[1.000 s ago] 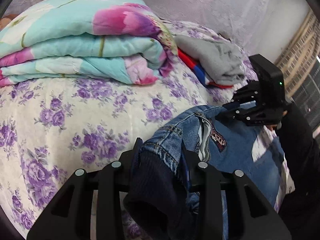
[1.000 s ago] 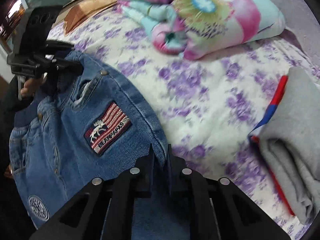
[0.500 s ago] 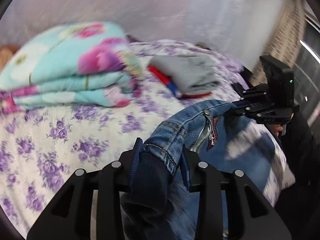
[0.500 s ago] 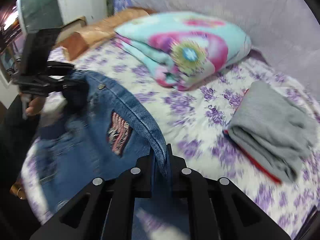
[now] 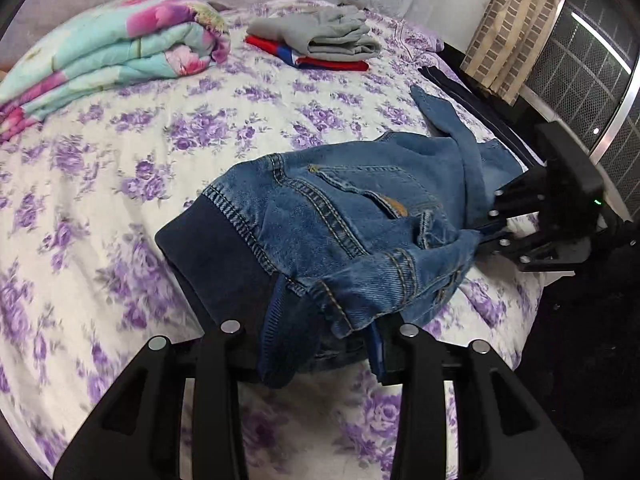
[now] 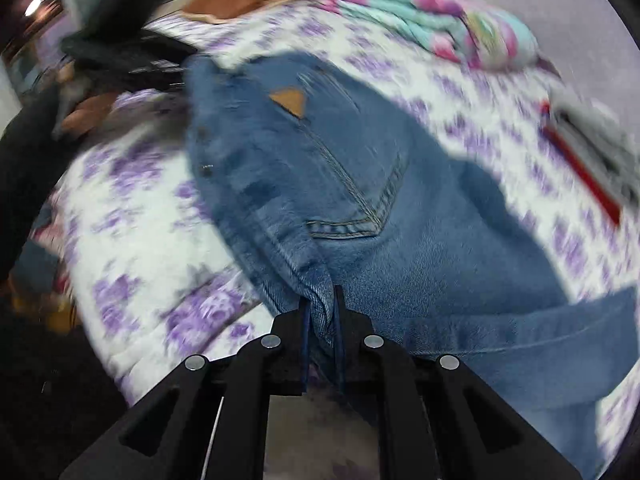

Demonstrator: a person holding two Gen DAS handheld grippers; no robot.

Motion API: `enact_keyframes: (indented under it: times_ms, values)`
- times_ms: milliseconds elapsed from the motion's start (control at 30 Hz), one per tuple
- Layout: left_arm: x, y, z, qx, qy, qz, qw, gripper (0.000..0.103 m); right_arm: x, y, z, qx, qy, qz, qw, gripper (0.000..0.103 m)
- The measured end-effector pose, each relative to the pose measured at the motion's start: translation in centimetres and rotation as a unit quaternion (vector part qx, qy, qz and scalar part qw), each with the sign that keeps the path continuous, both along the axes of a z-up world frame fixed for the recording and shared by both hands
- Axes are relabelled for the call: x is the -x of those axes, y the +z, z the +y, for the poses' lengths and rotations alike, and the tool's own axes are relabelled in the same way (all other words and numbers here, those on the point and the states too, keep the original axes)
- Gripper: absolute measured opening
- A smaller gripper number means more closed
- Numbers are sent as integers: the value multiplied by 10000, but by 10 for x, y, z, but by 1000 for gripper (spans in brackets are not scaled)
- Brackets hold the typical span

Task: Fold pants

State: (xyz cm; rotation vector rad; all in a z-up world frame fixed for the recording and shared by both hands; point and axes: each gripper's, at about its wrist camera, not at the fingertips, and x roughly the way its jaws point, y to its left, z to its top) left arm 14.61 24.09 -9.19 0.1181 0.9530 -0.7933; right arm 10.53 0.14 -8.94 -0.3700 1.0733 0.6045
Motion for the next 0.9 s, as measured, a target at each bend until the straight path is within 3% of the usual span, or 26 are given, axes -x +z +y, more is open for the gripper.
enact_keyframes:
  times_ms: [100,167,300,400,433,500,567,600,667,700,733,767,800,833,867,900]
  values:
    - [26,11,5,-317,109,-304,9990,50,-3,4,-6,-236,-193,89,9995,10]
    - [39,16,15,-305,164,-221,9992,85,-3,5,-12,-410,-247,135,9988,10]
    - [64,45,29,30,539,-443,9976,85,-1,1,-11,-408,-238,84,9988,11]
    - [78,78,14,755,682,-841,9912,87,3,-3,-12,-462,-324,-11,9984,12]
    - [78,84,4,815,857,-959,9883,94,5,-2,-13,-498,-343,-57,9982,12]
    - [69,86,-26,695,1441,-970,9824,97,9,-1,-16,-545,-388,-113,9977,15]
    - [54,71,-57,645,1785,-551,9803,97,14,2,-21,-581,-472,-143,9971,19]
    - [48,62,-68,669,1883,-359,9792,91,18,5,-24,-569,-511,-174,9969,23]
    - [40,36,-87,472,2084,33,9769,52,28,15,-31,-684,-427,-87,9967,43]
    - [37,22,-93,67,2392,92,9709,51,34,21,-34,-739,-423,-69,9963,58]
    - [39,14,-94,-182,2604,65,9653,40,39,30,-37,-783,-448,-161,9958,59]
    - [43,7,-96,-397,2787,-50,9595,34,41,38,-39,-811,-468,-241,9953,58]
    - [49,6,-95,-348,2830,-149,9584,34,41,46,-41,-866,-509,-299,9945,45]
    - [52,6,-93,-276,2881,-201,9570,35,34,54,-41,-943,-592,-294,9933,20]
    - [54,5,-90,-198,2977,-157,9543,34,27,57,-41,-1004,-688,-261,9922,11]
    - [54,3,-87,-96,3058,-91,9520,34,18,58,-39,-1073,-792,-221,9908,9]
